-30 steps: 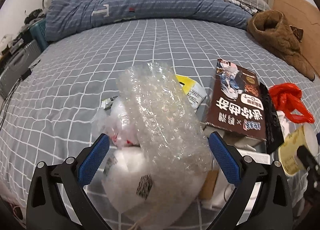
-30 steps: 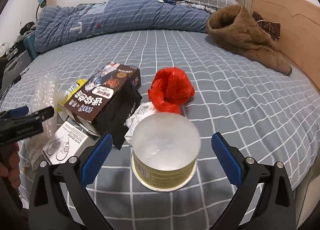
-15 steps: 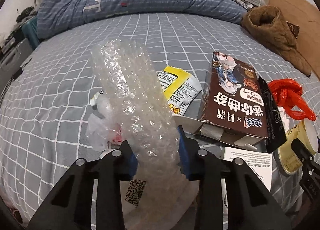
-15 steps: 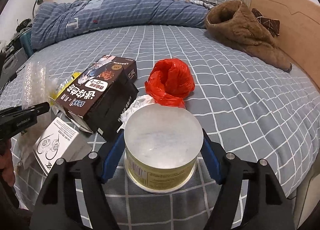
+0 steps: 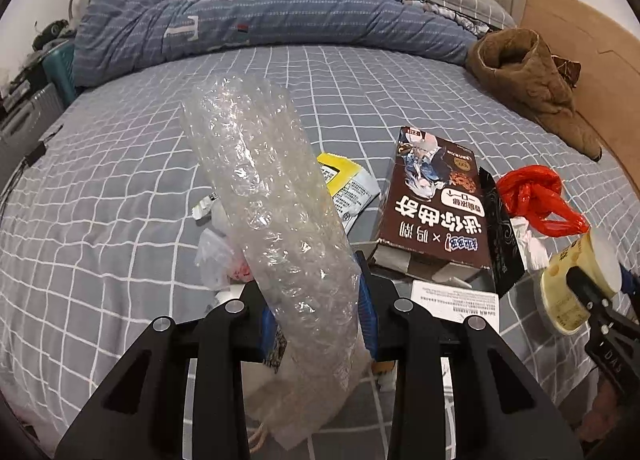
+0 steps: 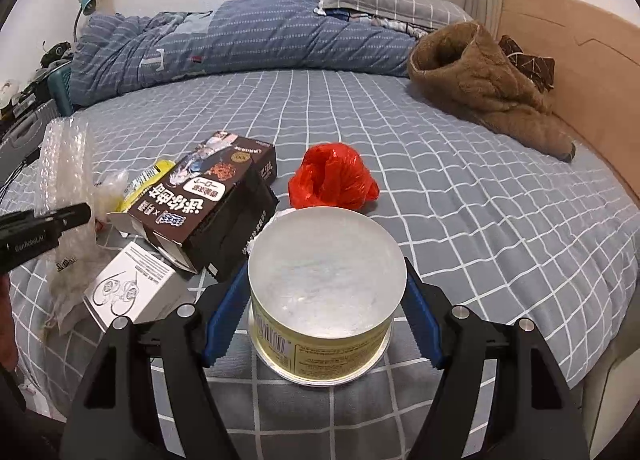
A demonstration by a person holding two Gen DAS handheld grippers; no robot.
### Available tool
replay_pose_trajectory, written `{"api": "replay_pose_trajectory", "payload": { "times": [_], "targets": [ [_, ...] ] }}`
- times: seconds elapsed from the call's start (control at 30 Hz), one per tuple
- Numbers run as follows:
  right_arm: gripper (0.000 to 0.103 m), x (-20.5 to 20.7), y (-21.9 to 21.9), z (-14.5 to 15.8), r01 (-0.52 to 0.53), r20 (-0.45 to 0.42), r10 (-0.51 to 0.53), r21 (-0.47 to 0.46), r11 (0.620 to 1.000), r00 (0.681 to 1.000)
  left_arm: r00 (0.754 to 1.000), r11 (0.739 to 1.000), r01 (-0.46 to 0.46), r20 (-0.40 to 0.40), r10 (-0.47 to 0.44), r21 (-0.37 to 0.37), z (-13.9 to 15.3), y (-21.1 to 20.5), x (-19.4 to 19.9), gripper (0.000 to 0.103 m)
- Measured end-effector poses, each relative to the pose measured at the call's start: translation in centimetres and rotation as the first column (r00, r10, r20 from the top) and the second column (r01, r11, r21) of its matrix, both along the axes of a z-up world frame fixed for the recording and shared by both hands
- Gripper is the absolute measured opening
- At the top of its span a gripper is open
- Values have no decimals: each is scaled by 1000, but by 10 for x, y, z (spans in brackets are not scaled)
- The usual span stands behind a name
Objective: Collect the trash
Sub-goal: 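Carry the bubble wrap and cream cup with both tools toward the black bin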
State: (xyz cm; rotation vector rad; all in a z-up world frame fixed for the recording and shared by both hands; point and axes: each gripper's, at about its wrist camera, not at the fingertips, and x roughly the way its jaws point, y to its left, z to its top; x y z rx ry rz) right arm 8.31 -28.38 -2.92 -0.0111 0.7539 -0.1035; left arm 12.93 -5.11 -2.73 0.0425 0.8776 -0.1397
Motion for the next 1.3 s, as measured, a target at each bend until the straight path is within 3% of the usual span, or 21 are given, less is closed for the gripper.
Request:
{"api": "replay_pose_trajectory", "payload": {
  "times": [0.6,1.3],
  "targets": [
    [69,-33,36,25,-53,61,57,-59,997,997,1000,1000,1,22,-1,-20,17,13,-46,32],
    [69,-76,53,47,-79,94,83,-43,996,992,999,1000,10,36,-10,-14,25,8,-101,32]
  ]
}}
